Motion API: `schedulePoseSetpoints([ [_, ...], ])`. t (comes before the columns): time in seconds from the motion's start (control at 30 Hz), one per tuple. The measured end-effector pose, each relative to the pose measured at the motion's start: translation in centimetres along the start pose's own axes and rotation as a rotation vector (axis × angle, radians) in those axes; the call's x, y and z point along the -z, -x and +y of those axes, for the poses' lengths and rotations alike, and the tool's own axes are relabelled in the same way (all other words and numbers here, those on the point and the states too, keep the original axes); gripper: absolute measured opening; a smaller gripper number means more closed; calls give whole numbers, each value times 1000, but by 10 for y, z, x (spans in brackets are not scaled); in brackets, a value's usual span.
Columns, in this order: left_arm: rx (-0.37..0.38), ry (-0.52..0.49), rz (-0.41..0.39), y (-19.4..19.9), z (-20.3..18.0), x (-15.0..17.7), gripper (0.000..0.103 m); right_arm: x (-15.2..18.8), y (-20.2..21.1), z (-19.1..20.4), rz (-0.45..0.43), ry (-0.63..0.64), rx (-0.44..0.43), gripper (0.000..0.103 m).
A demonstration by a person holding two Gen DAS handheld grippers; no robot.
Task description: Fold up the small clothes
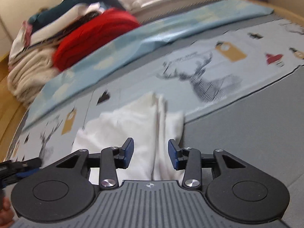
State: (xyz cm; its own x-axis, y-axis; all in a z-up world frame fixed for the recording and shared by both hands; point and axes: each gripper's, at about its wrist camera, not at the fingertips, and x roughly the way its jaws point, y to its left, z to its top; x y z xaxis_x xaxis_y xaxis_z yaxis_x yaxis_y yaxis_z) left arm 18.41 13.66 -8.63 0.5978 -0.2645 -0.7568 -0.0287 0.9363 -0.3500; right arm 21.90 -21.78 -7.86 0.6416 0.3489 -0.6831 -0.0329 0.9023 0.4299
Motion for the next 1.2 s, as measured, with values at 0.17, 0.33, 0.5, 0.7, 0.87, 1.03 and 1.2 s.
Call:
schedulePoseSetpoints([
  [0.17, -108, -105, 237, -46, -17, 31, 67, 20, -15, 4, 189, 92, 89, 42],
  [0.33, -169, -125, 255, -45, -20, 40, 67, 29, -17, -7, 233, 92, 197, 27],
  [0.5, -153, -135, 251, -36, -26, 41, 67, 20, -1, -19, 189, 0, 134, 25],
  [0.7, -282, -227, 304, -44, -34, 56, 75, 16, 14, -1, 151, 95, 58, 29],
  [0.87, -361, -282, 232, -19, -48, 56, 74, 34, -3, 10, 327, 251, 202, 36],
  [1.03, -417, -343, -2, 58, -78, 46, 82, 13, 50, 15, 100, 242, 216, 46],
  [1.2, -396, -319, -153, 120, -106, 63, 91, 3, 116, 23, -91, 240, 213, 80],
])
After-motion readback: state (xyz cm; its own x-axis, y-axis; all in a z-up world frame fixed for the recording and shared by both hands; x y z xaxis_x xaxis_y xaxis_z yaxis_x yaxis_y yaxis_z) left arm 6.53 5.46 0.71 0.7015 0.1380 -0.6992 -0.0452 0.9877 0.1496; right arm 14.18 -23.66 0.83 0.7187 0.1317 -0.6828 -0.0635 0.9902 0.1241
